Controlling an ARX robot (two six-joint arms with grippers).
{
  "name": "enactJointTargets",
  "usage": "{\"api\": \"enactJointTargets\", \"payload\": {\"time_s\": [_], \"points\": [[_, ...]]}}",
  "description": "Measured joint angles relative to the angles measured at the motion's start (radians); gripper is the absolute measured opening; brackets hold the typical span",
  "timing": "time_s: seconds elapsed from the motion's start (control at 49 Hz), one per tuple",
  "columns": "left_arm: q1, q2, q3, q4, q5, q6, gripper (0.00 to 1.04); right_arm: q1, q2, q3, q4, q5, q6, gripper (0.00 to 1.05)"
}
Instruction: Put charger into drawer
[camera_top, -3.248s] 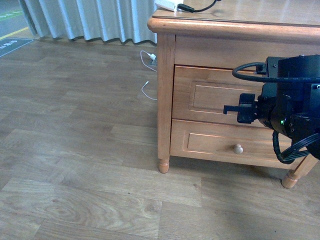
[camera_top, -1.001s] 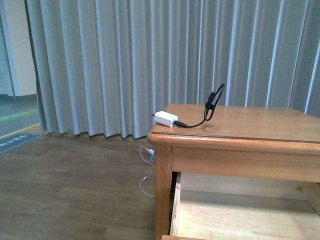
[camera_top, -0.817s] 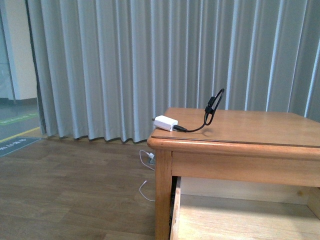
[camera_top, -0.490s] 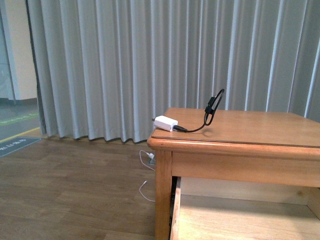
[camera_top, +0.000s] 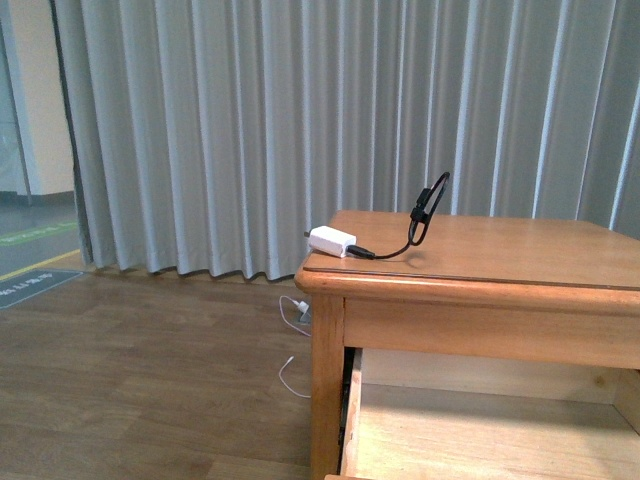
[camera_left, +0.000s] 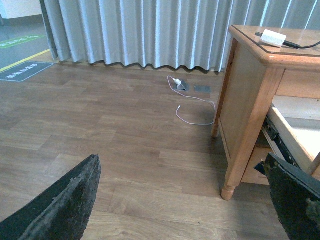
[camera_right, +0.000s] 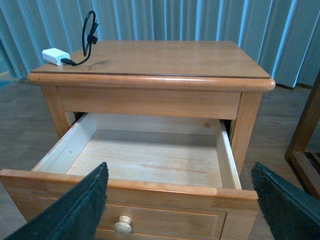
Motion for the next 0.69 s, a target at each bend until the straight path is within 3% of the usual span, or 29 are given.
{"api": "enactJointTargets", "payload": {"time_s": [0.061,0.511,0.592,0.695], "points": [[0.0,0.0,0.0,0.0,0.0,0.0,0.99,0.001,0.0,0.0,0.0,0.001,0.0,0.99],[0.0,0.0,0.0,0.0,0.0,0.0,0.99,0.001,0.0,0.0,0.0,0.001,-0.003,0.97],[0.01,0.056,0.025,-0.064,0.104,0.045,0.99,0.001,0.0,0.0,0.0,0.001,-0.003,0.97],[-0.058,0.22,0.045,-0.011,0.083,0.097,0.99,0.001,0.0,0.0,0.0,0.001,-0.003,0.97]]}}
